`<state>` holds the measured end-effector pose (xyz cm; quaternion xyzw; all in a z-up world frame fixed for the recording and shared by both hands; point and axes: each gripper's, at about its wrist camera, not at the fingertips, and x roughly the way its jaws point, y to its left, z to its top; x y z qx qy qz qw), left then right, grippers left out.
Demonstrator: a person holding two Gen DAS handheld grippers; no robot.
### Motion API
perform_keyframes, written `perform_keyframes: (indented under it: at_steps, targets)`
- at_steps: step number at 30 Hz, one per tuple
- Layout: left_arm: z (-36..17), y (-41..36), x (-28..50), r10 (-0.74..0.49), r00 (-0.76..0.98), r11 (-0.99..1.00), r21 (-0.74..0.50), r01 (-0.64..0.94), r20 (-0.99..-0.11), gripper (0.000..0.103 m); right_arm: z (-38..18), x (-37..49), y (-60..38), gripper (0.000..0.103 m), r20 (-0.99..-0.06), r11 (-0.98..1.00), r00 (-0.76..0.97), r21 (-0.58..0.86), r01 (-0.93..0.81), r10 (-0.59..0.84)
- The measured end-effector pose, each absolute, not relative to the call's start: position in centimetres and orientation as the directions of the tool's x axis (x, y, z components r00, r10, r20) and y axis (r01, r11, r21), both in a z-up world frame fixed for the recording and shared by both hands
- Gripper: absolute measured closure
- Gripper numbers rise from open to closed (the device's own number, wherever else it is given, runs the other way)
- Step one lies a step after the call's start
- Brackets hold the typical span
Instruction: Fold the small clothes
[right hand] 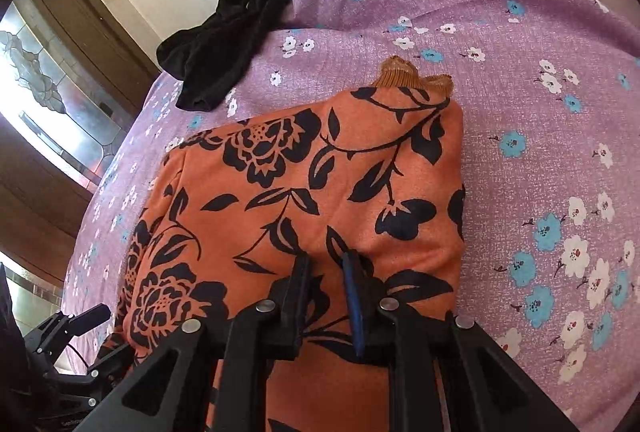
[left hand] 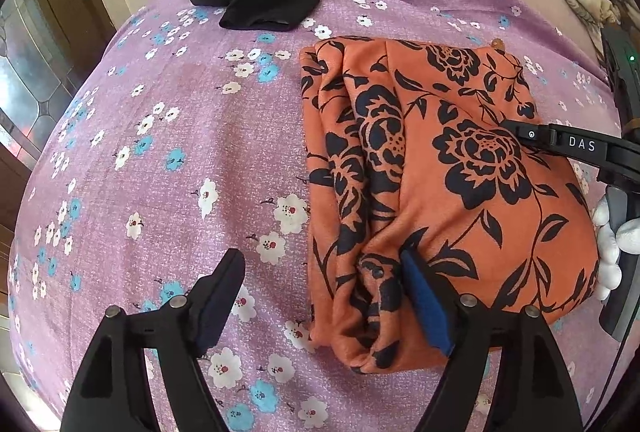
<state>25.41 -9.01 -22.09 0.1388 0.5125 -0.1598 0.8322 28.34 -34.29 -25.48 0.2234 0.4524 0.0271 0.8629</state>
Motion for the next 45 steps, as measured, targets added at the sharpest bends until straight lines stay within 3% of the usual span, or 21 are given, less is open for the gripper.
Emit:
perform_keyframes:
  at_steps: [11,14,18,22,25,29,34,40,45]
  targets:
    - [-22.1,-8.8,25.4,-0.111,0.433,0.914,0.08,0.398,-0.894,0.018,-23.6,26.0,-33.2,0.082,-0.772,0.917,0.608,0.359,0.175,0.186]
    - [-22.0,-8.8,25.3,-0.107,0.439,0.914,0.086,0.396,-0.892,0.018,-21.9,24.1,-33.2,0.083,-0.738,0.891,0.632,0.425,0.16,0.238]
    - [-22.0,-8.7,25.1,-0.108,0.441,0.917,0.082,0.391,-0.891,0.018,-20.5,21.4,-31.4,0.083,-0.734,0.919,0.634,0.383,0.094,0.242]
    - [-22.1,-8.5,25.0,-0.107,0.439,0.918,0.081,0.388,-0.892,0.018,-22.9,20.1,-29.6,0.082,-0.772,0.944,0.597,0.321,0.07,0.219]
    - [-22.2,-8.6,25.1,-0.098,0.443,0.92,0.089,0.382,-0.891,0.015,-24.3,19.8,-29.3,0.081,-0.743,0.95,0.631,0.31,0.027,0.224]
    - [-22.4,-8.5,25.4,-0.085,0.445,0.926,0.095,0.366,-0.892,0.01,-24.9,20.0,-30.6,0.081,-0.717,0.909,0.636,0.412,0.058,0.284]
    - [-23.2,-8.3,26.0,-0.065,0.442,0.94,0.093,0.328,-0.895,0.0,-25.0,19.7,-30.2,0.081,-0.705,0.917,0.66,0.395,0.061,0.26]
    - [-22.9,-7.6,26.5,-0.097,0.411,0.954,0.032,0.297,-0.906,0.0,-24.6,19.2,-29.9,0.081,-0.71,0.914,0.663,0.393,0.098,0.235]
    - [-19.8,-6.6,26.3,-0.125,0.519,0.966,0.016,0.259,-0.846,0.0,-24.5,17.1,-30.6,0.081,-0.678,0.888,0.687,0.448,0.104,0.262]
